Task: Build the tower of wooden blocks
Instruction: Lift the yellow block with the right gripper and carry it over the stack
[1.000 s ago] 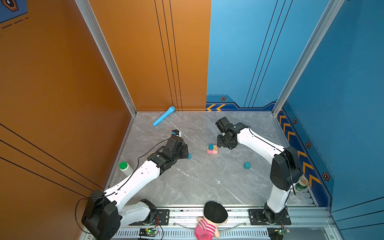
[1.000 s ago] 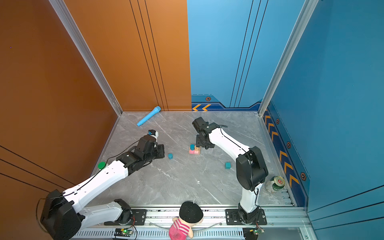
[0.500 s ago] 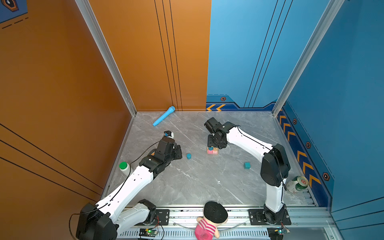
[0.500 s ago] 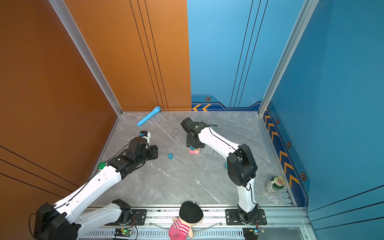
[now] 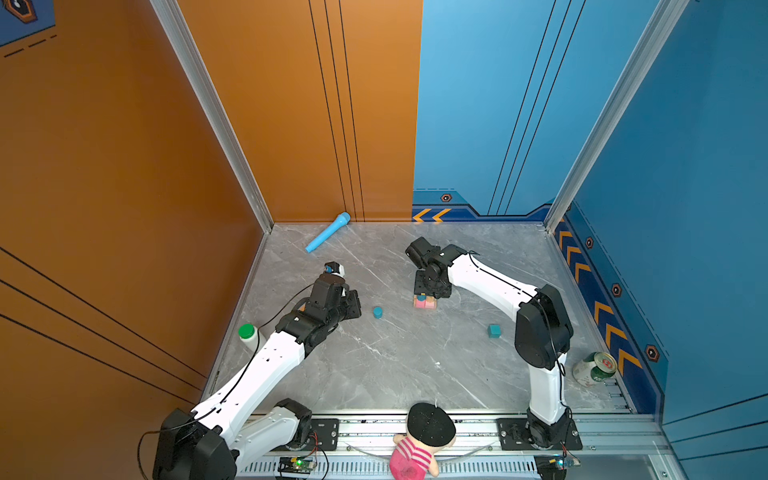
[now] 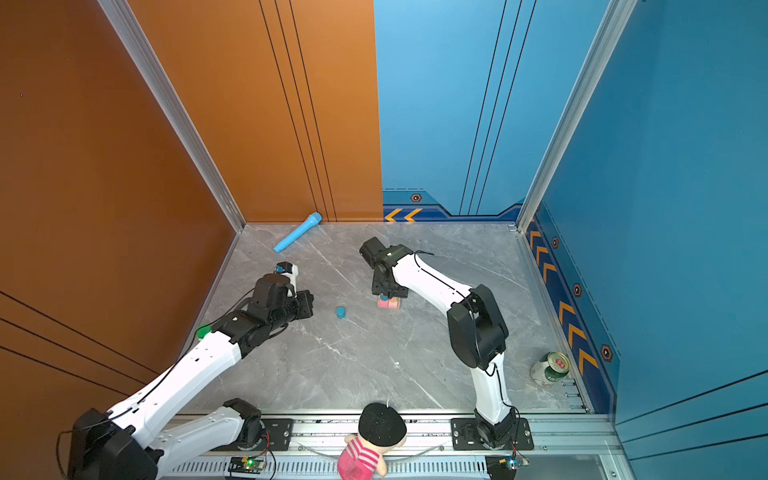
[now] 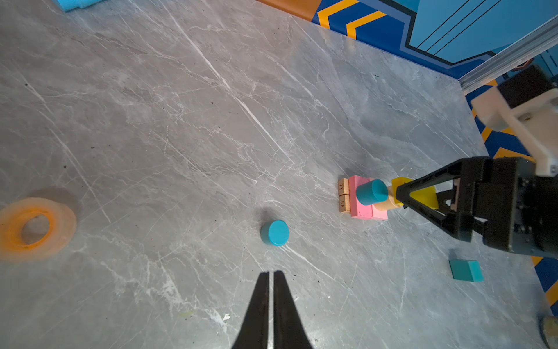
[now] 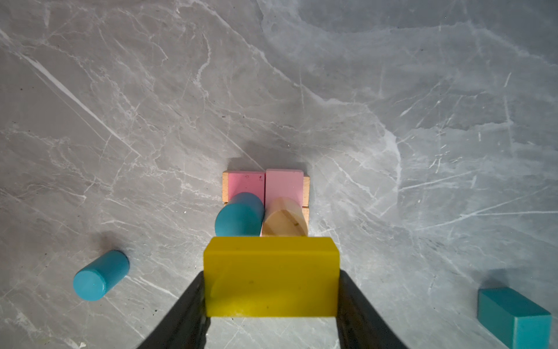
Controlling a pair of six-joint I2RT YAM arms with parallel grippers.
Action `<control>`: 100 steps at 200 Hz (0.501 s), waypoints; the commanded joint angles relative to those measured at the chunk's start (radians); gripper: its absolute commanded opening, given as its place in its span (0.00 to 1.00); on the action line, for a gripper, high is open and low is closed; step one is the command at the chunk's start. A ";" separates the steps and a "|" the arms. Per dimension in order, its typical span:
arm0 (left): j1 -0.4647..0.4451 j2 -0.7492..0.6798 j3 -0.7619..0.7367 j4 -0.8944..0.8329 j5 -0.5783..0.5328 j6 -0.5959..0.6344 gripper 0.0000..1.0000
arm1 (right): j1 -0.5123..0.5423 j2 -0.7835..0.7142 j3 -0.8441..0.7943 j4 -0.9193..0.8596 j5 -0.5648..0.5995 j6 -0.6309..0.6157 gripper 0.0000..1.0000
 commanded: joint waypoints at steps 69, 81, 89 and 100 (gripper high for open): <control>0.036 -0.024 -0.029 -0.023 0.030 0.022 0.09 | 0.003 0.052 0.055 -0.023 0.039 0.027 0.56; 0.038 -0.024 -0.032 -0.023 0.032 0.022 0.09 | 0.003 0.056 0.056 -0.023 0.040 0.030 0.56; 0.039 -0.026 -0.033 -0.023 0.032 0.023 0.09 | 0.003 0.056 0.058 -0.023 0.040 0.030 0.57; 0.042 -0.028 -0.035 -0.023 0.034 0.023 0.09 | 0.003 0.056 0.061 -0.025 0.038 0.029 0.57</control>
